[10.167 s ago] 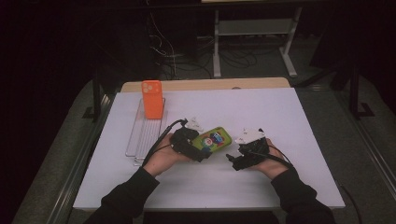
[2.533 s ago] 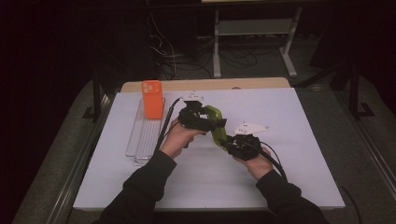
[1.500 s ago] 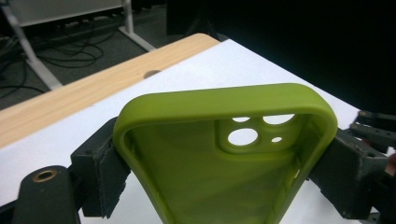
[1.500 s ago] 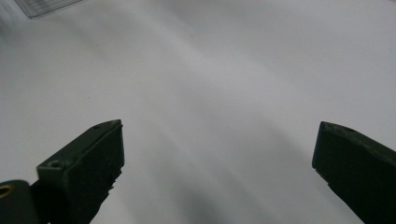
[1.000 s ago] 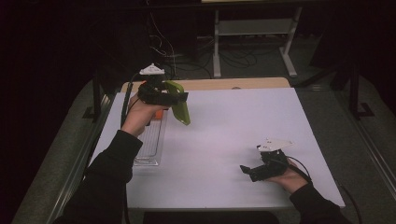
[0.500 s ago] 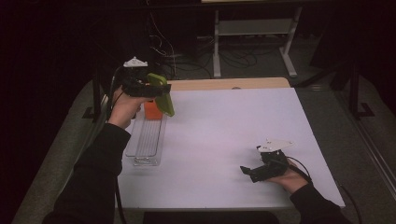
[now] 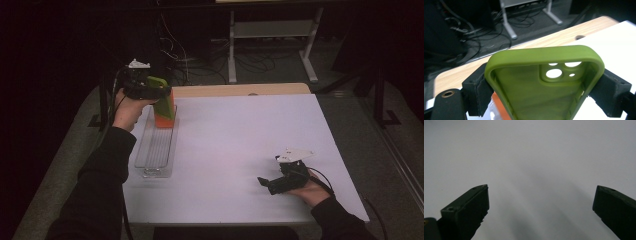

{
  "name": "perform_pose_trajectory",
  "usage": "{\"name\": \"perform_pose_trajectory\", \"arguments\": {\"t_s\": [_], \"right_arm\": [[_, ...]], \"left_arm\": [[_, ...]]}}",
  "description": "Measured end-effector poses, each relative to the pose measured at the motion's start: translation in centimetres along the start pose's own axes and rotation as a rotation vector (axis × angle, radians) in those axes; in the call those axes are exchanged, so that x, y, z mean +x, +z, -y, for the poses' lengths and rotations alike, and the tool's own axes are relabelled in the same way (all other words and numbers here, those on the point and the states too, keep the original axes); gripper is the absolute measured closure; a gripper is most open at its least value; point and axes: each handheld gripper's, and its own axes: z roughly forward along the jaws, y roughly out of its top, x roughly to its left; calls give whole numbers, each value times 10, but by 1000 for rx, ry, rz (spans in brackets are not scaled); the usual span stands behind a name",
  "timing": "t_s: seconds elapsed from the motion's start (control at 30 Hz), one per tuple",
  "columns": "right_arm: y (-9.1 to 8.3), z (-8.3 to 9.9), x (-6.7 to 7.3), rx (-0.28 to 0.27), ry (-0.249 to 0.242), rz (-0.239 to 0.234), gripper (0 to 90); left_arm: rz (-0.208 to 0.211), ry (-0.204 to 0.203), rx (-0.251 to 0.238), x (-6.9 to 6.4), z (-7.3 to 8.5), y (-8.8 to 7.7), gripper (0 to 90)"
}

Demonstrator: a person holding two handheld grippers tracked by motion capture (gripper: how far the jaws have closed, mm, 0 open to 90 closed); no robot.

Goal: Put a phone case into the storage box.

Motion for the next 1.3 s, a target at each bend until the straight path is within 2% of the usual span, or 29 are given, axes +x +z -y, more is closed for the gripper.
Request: {"name": "perform_pose_trajectory", "arguments": {"t_s": [0.3, 0.73, 0.9, 1.23, 1.3], "right_arm": [[0, 0, 0, 3, -1, 2, 0], [0, 0, 0, 3, -9, 5, 0], [0, 0, 0, 4, -16, 5, 0], [1, 1, 0, 6, -20, 3, 0], [0, 1, 0, 6, -20, 5, 0]], "left_arm": [[-72, -23, 74, 6, 11, 20, 144], [-116, -84, 148, 10, 33, 44, 143], [-125, -108, 156, 11, 38, 51, 141], [-155, -108, 136, 9, 40, 61, 134], [-154, -123, 135, 8, 42, 64, 133]]}}
